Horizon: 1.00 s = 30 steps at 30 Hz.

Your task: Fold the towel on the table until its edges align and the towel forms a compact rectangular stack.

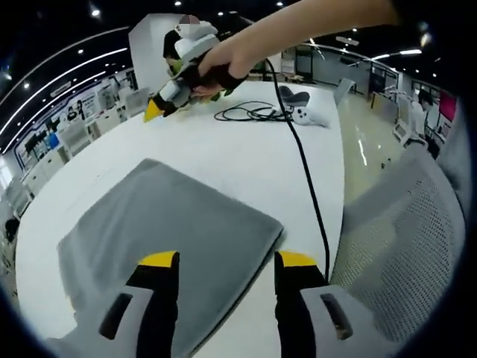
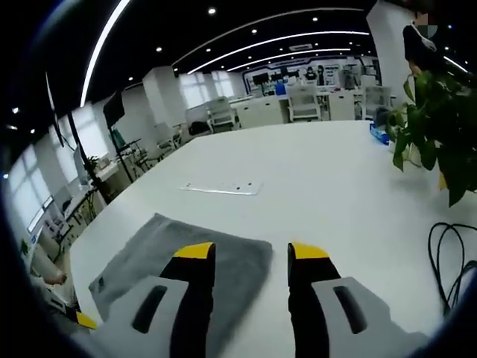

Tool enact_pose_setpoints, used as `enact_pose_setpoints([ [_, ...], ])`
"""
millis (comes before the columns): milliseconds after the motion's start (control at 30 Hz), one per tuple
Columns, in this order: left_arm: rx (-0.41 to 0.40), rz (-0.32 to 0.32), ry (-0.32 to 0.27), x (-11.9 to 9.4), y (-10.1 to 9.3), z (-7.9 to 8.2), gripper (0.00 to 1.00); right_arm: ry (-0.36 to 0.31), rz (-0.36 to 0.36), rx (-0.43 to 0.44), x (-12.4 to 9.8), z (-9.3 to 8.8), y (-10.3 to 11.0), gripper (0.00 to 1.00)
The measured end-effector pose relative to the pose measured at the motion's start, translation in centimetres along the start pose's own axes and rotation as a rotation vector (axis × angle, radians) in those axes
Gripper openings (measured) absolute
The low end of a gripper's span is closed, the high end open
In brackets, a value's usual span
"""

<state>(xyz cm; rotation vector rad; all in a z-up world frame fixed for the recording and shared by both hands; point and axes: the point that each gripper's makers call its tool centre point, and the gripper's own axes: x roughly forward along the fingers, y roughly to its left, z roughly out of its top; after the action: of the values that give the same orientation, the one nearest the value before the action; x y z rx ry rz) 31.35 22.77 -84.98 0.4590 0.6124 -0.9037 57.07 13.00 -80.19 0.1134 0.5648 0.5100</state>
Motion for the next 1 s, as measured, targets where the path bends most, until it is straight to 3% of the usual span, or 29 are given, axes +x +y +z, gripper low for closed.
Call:
enact_pose_setpoints([
  [133,0.008,-0.04,-0.006,1.1,-1.0,0.5,0.49,0.021,0.003,-0.011,0.5,-0.9,-0.1,0.38],
  [267,0.003,-0.104,-0.008,2.2,-2.6,0.8,0.36,0.041,0.012,-0.019,1.5,-1.7,-0.3,0.37],
  [533,0.032,-0.17,0.003,4.1,-4.4,1.0,0.25,0.078,0.009,-0.026,3.7,-2.7,-1.5,0.35],
  [833,0.071,-0.21,0.034,5.6,-5.9,0.6,0.21,0.108,0.005,-0.016,4.8,-4.2,-1.4,0.32],
  [1000,0.066,-0.228,0.008,6.1,-6.4,0.9,0.19,0.164,-0.029,-0.143,5.0,-5.2,-1.6,0.3],
])
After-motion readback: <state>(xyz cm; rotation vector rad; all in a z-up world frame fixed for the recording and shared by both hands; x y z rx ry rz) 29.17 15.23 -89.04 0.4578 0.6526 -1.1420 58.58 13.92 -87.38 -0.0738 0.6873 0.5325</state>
